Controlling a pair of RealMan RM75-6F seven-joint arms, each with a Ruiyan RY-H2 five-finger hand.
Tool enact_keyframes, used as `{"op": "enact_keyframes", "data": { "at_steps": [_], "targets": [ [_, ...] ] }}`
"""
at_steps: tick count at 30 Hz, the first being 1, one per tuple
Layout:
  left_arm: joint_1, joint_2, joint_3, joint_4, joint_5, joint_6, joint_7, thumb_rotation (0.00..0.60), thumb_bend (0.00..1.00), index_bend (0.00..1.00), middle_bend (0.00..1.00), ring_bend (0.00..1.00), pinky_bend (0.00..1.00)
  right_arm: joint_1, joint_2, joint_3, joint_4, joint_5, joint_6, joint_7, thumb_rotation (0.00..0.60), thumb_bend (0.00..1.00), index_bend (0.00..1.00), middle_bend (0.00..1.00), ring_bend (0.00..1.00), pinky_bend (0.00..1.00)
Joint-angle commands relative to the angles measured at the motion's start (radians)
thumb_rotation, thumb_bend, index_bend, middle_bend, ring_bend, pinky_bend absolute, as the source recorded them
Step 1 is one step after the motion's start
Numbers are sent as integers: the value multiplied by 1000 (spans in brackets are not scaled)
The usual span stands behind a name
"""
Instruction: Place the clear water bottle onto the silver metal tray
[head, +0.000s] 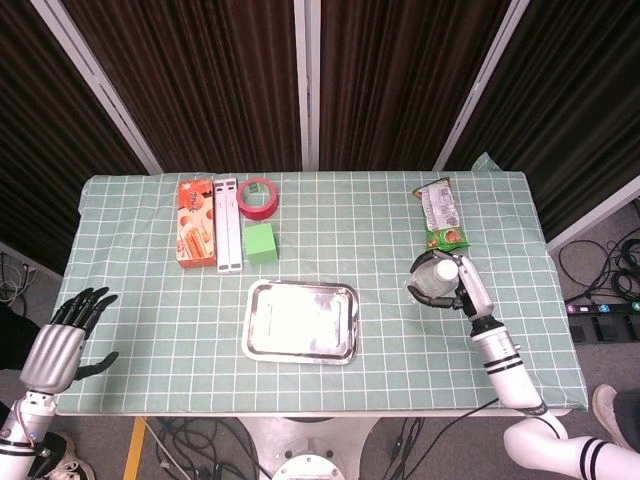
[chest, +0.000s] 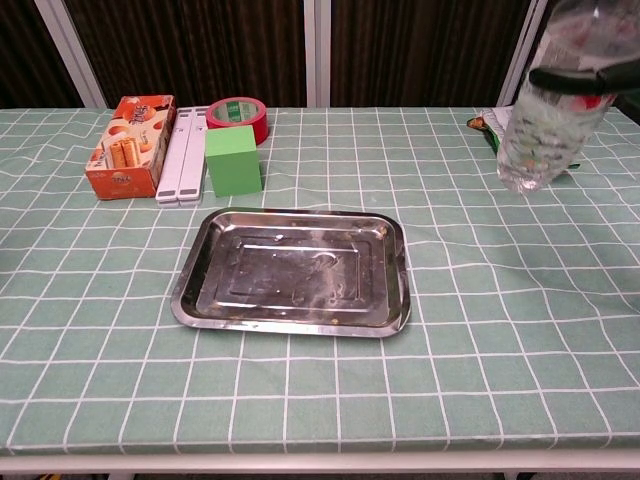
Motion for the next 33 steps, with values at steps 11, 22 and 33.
{"op": "enact_keyframes", "data": {
  "at_steps": [11, 22, 33],
  "targets": [
    [-14, 6, -12, -15, 2, -4, 1, 600, 207, 182, 187, 96, 169, 18, 37, 61, -174, -88, 110, -29, 600, 321, 718, 566, 389, 424],
    [-10, 9, -6, -9, -4, -9, -4, 600, 207, 182, 187, 96, 169, 14, -76, -40, 91, 20, -40, -4, 600, 325, 718, 566, 388, 424],
    [-4, 16, -2, -13, -4, -2, -1, 600, 207, 182, 187, 96, 169, 57, -104, -3, 74, 16, -61, -16, 600, 327, 720, 566, 389, 424]
  ]
}}
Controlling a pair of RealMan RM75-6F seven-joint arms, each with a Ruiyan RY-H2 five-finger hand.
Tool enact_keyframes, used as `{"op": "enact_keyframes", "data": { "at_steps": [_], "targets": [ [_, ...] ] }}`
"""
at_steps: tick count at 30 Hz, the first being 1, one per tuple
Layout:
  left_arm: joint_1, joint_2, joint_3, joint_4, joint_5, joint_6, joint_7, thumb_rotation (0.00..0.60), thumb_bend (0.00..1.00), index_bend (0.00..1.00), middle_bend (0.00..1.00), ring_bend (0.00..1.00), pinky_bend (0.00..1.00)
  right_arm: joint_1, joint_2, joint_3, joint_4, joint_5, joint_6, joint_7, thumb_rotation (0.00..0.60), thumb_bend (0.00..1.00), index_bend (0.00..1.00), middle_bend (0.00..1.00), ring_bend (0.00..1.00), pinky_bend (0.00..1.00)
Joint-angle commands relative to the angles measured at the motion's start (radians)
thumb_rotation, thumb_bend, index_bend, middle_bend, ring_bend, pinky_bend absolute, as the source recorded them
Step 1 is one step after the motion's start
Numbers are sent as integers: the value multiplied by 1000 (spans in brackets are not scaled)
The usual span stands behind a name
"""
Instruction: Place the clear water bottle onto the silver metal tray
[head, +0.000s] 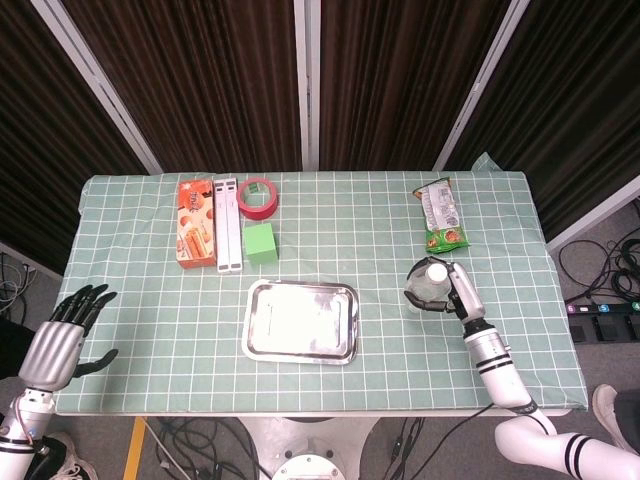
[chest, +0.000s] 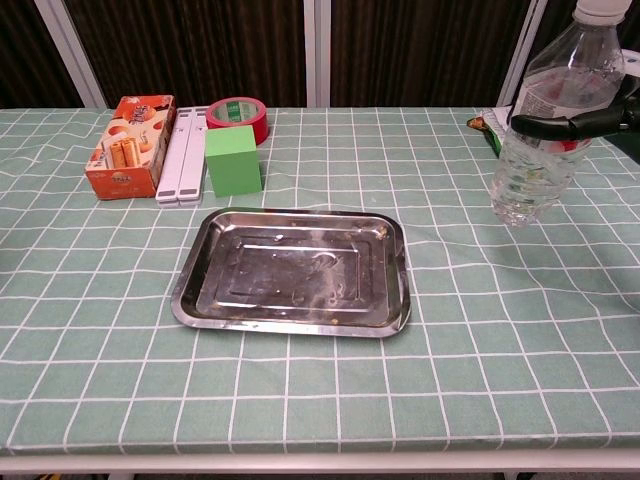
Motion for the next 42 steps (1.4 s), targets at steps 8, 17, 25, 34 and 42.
{"op": "enact_keyframes", "data": {
  "at_steps": [8, 17, 25, 34, 42],
  "targets": [
    [7, -5, 5, -4, 2, 4, 11, 600, 207, 182, 187, 97, 169, 101, -90, 61, 8, 21, -55, -80, 600, 317, 720, 566, 389, 425],
    [3, -11, 11, 10, 4, -9, 2, 600, 207, 182, 187, 96, 169, -9, 62, 25, -20, -28, 26, 58, 600, 327, 722, 570, 388, 424],
    [4, -7, 1, 1, -9, -7, 7, 600, 207, 183, 186, 97, 169, 57, -29, 26, -32, -38, -9, -11, 600, 324, 722, 569, 389, 424],
    [1, -9, 10, 9, 2, -15, 0, 600, 207, 182, 187, 97, 169, 7, 50, 36, -31, -26, 29, 62, 600, 324, 722, 570, 389, 424],
    [6, 5, 2, -9, -12, -7, 15, 600, 207, 182, 187, 97, 169, 108, -130, 44, 21, 11, -51, -30, 600, 326, 722, 569, 389, 424]
  ]
}}
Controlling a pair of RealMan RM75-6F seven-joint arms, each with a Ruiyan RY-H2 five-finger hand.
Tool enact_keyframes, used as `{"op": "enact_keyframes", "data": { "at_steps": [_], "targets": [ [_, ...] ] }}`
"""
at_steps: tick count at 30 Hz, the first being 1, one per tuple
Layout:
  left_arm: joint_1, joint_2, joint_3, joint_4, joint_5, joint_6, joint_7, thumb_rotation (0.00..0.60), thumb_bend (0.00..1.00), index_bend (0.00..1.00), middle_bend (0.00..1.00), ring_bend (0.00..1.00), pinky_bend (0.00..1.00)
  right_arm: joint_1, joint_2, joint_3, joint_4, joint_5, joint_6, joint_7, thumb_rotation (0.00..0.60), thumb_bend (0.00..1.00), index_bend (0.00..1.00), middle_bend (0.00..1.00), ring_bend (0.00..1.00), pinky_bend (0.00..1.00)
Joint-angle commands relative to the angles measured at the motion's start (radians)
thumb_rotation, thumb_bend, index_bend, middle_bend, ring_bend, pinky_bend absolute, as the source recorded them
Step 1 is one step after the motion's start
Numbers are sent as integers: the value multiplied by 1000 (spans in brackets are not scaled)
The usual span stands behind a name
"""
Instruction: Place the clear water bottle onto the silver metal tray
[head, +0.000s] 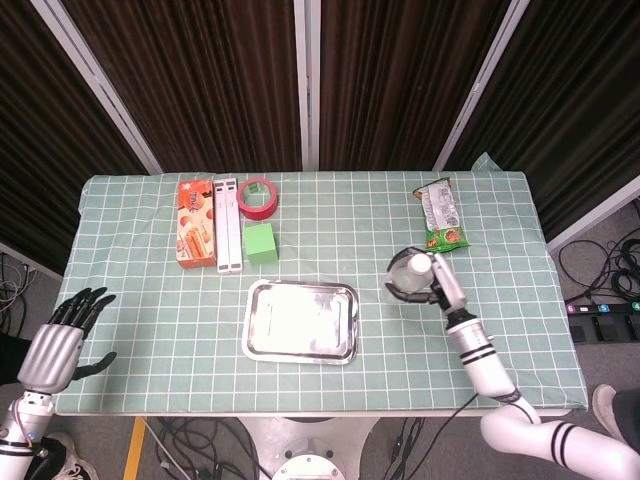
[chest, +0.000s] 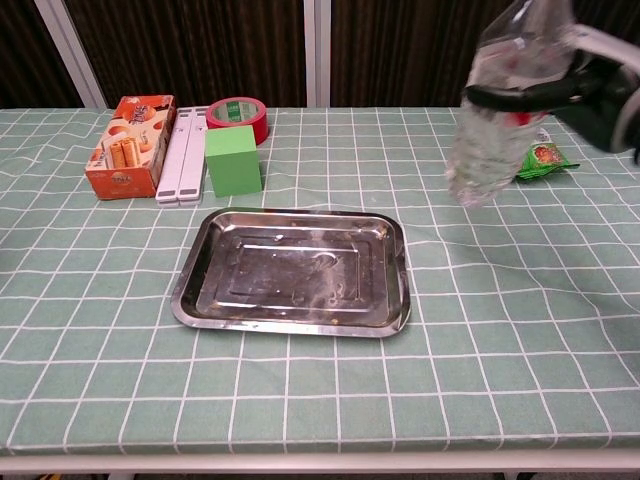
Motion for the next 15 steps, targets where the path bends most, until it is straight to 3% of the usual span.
{"op": "enact_keyframes", "data": {
  "at_steps": [1, 7, 15],
  "targets": [
    [1, 0, 0, -1, -3, -1, -1, 600, 207, 182, 187, 97, 169, 32, -56, 6, 24, 13, -9, -52, 600, 326, 722, 569, 389, 424],
    [-1, -1, -1, 7, -1, -3, -12, 600, 207, 183, 187, 96, 169, 26, -25, 18, 20, 26, -28, -6, 600, 315, 722, 569, 389, 424],
    [10, 3, -2, 15, -11, 7, -24, 600, 207, 183, 187, 97, 169, 76, -136, -15, 52, -19, -64, 11, 600, 300, 721, 569, 388, 424]
  ]
}}
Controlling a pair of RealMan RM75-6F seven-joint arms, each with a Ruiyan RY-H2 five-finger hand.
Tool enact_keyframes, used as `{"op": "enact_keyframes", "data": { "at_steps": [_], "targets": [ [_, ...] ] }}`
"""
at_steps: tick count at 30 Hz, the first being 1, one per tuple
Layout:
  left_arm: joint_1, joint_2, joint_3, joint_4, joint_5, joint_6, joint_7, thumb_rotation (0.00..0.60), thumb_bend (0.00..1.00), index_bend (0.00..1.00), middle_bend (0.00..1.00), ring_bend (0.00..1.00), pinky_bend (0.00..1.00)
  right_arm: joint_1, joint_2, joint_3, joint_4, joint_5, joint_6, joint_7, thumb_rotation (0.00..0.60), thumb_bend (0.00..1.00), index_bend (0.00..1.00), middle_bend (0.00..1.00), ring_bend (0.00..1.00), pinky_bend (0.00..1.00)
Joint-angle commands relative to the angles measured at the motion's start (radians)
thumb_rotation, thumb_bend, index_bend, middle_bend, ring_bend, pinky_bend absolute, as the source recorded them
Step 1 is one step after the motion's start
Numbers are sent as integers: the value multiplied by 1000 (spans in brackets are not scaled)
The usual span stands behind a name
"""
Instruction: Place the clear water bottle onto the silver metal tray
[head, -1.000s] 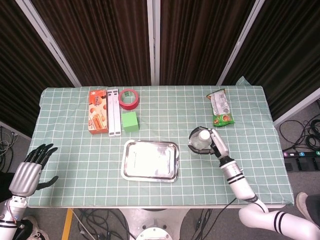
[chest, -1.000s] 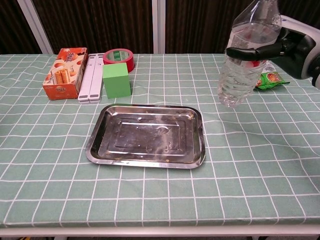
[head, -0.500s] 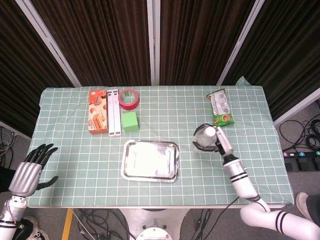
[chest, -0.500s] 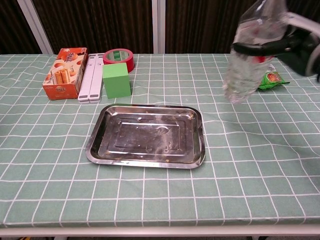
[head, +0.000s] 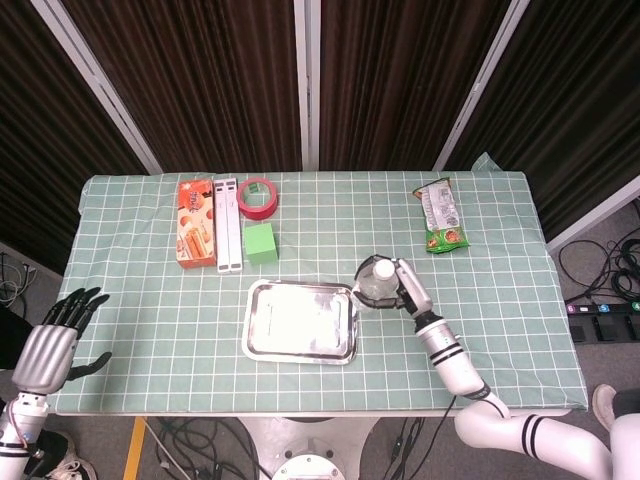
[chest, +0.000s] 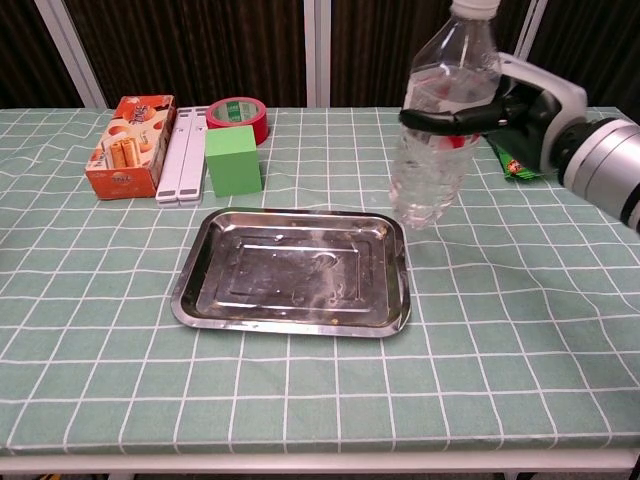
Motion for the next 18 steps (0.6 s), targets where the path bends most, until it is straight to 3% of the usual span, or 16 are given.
{"op": "enact_keyframes", "data": {
  "at_steps": [1, 18],
  "targets": [
    [0, 0, -2, 2, -2, 1, -3, 600, 206, 183, 187, 97, 169, 32, -60, -12, 28, -18, -22, 4, 600, 298, 722, 569, 388, 424],
    [-11, -1, -22, -13, 2, 10, -5, 600, 207, 182, 187, 96, 169, 98, -220, -50, 233, -74, -56, 74, 600, 262, 721, 570, 389, 424]
  ]
}}
